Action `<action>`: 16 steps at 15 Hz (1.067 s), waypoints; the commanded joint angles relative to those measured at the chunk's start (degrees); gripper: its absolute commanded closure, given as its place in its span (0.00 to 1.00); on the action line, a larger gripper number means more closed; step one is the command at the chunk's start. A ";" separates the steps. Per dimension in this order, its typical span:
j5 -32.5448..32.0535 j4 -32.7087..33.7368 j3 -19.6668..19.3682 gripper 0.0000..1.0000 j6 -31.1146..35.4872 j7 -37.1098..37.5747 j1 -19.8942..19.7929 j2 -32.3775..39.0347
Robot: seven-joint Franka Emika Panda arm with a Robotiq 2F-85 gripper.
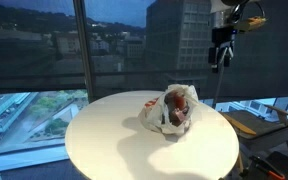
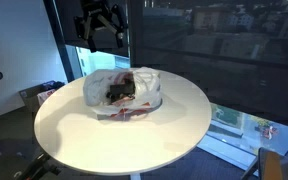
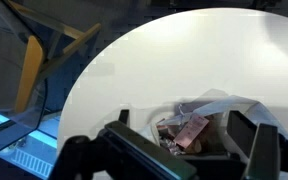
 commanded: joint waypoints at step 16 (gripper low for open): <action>10.18 5.75 -1.48 0.00 12.81 -5.90 3.52 25.44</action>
